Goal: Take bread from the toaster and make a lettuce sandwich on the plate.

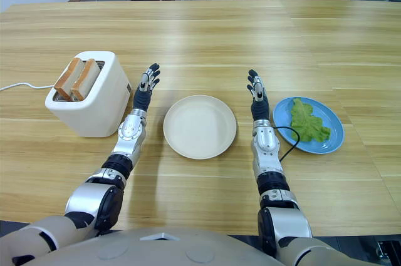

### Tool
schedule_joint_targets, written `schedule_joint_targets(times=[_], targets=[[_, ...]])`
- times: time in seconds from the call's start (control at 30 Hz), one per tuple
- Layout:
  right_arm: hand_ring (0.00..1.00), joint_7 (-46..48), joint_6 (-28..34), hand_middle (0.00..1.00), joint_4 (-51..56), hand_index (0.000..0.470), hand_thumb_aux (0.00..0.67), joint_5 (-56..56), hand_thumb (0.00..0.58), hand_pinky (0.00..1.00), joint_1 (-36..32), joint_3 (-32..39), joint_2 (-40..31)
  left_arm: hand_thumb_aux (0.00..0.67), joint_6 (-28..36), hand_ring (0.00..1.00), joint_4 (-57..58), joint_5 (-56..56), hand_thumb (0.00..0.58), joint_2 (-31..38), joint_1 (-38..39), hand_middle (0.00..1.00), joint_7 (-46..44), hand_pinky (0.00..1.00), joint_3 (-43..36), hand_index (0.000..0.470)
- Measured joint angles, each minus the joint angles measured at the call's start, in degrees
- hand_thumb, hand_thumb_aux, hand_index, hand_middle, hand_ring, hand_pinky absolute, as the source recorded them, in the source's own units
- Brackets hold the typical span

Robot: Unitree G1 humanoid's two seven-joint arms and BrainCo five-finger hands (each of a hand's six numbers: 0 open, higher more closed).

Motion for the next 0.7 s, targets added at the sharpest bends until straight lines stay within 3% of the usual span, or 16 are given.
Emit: schedule_joint_targets(times=[0.23, 0.33, 0.43, 0.5, 0.6, 0.7], targets=[[0.0, -0.1, 0.2, 0.0, 0.1, 0.0, 0.0, -0.4, 0.0, 0.0, 0.0, 0.3, 0.0, 0.0, 0.2, 0.0, -0.2, -0.7, 0.0, 0.0, 0.1, 0.0, -1.5, 0.0, 0.1, 0.0], [0.0, 0.0, 0.2, 0.0, 0.7, 0.0, 0.0, -0.7, 0.0, 0.0, -0.1, 0.5, 0.1, 0.0, 1.5, 0.0, -5.3, -1.7, 0.0, -0.4, 2.5, 0.0, -4.1, 0.0, -0.6, 0.0], [0.0, 0.3, 0.3, 0.0, 1.4, 0.0, 0.0, -0.9, 0.0, 0.0, -0.3, 0.8, 0.2, 0.0, 7.1, 0.0, -25.6, -2.0, 0.0, 0.2, 10.1, 0.0, -6.2, 0.0, -3.0, 0.0], [0.0, 0.5, 0.4, 0.0, 0.6, 0.0, 0.0, -0.8, 0.0, 0.0, 0.7, 0.6, -0.1, 0.0, 15.4, 0.0, -49.4, -4.1, 0.0, 3.0, 15.0, 0.0, -8.4, 0.0, -4.7, 0.0], [0.0, 0.7, 0.6, 0.0, -2.0, 0.0, 0.0, -0.8, 0.0, 0.0, 2.9, 0.3, -0.3, 0.0, 25.6, 0.0, -74.2, -9.0, 0.0, 12.7, 14.7, 0.0, -10.8, 0.0, -0.7, 0.0], [0.0, 0.7, 1.2, 0.0, -4.6, 0.0, 0.0, -0.4, 0.0, 0.0, 5.5, -0.7, -0.9, 0.0, 33.8, 0.0, -83.7, -9.9, 0.0, 24.9, 14.2, 0.0, -12.4, 0.0, 9.5, 0.0]])
